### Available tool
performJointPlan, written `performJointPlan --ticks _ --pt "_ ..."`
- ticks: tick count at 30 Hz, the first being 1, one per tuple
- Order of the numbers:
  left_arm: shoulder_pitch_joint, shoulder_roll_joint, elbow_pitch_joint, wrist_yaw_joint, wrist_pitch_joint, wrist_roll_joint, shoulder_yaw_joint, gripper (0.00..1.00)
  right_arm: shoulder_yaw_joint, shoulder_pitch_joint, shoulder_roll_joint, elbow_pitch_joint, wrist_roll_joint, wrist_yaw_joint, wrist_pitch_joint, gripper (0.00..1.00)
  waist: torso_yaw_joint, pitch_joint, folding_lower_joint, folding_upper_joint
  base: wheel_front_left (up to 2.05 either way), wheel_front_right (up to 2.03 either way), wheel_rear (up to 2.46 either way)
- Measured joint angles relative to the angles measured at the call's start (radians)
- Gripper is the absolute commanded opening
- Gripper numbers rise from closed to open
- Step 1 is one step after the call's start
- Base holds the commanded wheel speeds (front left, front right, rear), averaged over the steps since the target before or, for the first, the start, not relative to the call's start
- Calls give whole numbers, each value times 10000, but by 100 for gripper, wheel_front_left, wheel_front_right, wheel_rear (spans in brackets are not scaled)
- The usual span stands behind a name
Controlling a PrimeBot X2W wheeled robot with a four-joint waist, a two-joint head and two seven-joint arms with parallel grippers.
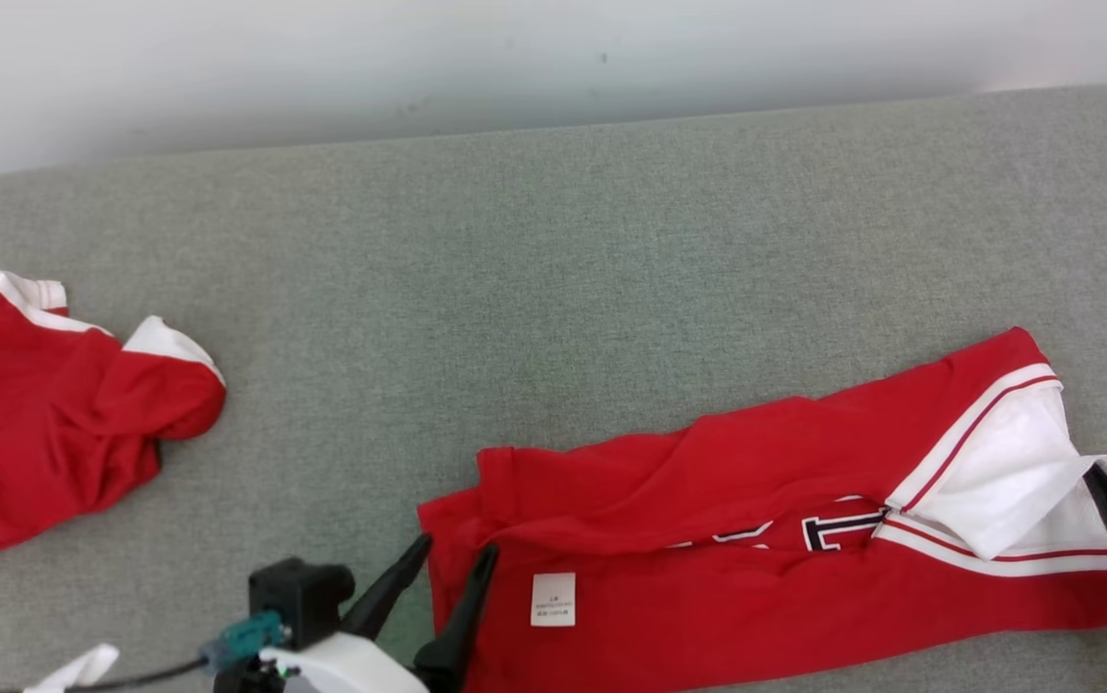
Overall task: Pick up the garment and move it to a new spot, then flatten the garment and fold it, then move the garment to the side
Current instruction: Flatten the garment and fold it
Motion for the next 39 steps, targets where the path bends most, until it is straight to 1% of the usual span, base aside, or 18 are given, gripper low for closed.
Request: performJointPlan --ticks 2,4,7,8,9,11,15,17,19,24,27,28,29,30,31,35,39 --pt "178 59 -125 320 -201 349 2 100 -221 150 -100 -337 316 0 328 100 8 -63 0 0 0 0 0" --pt "347 54 -299 773 -468 872 207 100 -663 273 -155 -658 564 0 449 100 38 -96 0 0 0 0 0" --pt "478 -71 -539 1198 -614 1774 564 100 -1315 242 -182 -717 349 0 688 100 95 -53 0 0 0 0 0" --pt "517 -178 -570 1323 -640 2109 742 100 -1411 192 -128 -648 111 0 842 100 124 -34 0 0 0 0 0" --pt "552 -278 -644 1344 -644 2479 874 100 -1423 101 -25 -581 -73 0 1043 100 154 -16 0 0 0 0 0" --pt "694 -614 -803 1390 -663 3193 1243 100 -1455 -183 370 -311 -435 0 1333 100 228 28 0 0 0 0 0" --pt "1116 -1208 -583 1101 -669 4140 1682 100 -1323 -638 895 594 -1423 0 1833 100 438 103 0 0 0 0 0" --pt "1245 -1538 -443 876 -669 4564 1929 100 -1304 -756 1152 1127 -1937 0 1988 100 558 128 0 0 0 0 0" --pt "1452 -1866 -326 696 -671 4813 2255 100 -1331 -906 1336 1630 -2282 0 2082 100 654 147 0 0 0 0 0" --pt "1911 -2552 -58 29 -669 5455 2964 100 -1503 -1244 1751 2523 -2491 2 2224 100 798 177 0 0 0 0 0" --pt "2086 -2892 102 -355 -671 5827 3392 100 -1392 -1425 1941 2826 -2180 -2 2395 100 845 150 0 0 0 0 0" --pt "2145 -3009 150 -464 -671 5948 3496 100 -1337 -1461 1992 2876 -1973 -63 2433 89 857 125 -1 0 0 0 0" --pt "2203 -3104 217 -579 -671 6038 3634 100 -1312 -1503 2029 2945 -1743 -81 2474 45 866 94 -1 0 0 0 0" --pt "2253 -3202 265 -686 -671 6149 3756 100 -1225 -1533 2048 2987 -1595 -90 2481 29 873 61 -1 0 0 0 0" --pt "2300 -3304 297 -798 -671 6314 3887 100 -1191 -1542 2084 3030 -1438 -92 2460 0 883 24 -1 0 0 0 0" --pt "2562 -3659 506 -1214 -671 6623 4293 100 -863 -1540 2276 3152 -792 -88 2341 0 931 -178 0 0 0 0 0" --pt "2883 -3902 658 -1517 -671 7010 4715 100 -696 -1506 2115 3321 -382 -54 2044 0 957 -434 1 0 0 0 0"
